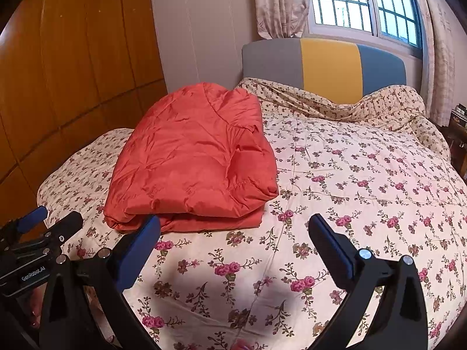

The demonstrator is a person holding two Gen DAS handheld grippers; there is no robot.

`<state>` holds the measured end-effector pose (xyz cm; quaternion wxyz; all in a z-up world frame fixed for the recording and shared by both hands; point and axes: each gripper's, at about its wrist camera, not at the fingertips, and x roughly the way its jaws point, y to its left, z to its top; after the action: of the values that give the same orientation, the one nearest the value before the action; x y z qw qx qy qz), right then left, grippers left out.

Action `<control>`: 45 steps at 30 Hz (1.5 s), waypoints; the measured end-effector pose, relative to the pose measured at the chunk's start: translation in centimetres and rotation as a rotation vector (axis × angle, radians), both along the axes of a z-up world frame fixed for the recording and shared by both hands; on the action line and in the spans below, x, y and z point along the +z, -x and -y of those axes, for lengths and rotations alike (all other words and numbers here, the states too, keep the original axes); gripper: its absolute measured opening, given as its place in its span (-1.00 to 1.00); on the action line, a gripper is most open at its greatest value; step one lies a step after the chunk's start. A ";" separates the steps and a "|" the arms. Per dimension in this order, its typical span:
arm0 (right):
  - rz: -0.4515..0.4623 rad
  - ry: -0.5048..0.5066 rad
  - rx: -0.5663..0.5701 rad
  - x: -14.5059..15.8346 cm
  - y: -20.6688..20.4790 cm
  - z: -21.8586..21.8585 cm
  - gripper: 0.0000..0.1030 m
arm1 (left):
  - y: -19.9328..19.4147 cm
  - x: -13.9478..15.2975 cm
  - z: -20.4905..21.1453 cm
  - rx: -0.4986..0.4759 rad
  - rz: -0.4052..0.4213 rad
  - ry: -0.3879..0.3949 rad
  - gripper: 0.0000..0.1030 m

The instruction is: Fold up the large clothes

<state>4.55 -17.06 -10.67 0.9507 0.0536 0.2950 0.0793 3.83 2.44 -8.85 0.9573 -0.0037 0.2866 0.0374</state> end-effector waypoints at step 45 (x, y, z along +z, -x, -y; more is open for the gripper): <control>-0.058 -0.026 -0.007 -1.2 -1.4 -0.2 0.96 | -0.8 -1.1 0.1 -0.001 -0.041 0.007 0.94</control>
<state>5.95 -16.85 -11.85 0.9413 0.0692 0.3210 0.0785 4.62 2.37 -9.98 0.9513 -0.0059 0.3061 0.0360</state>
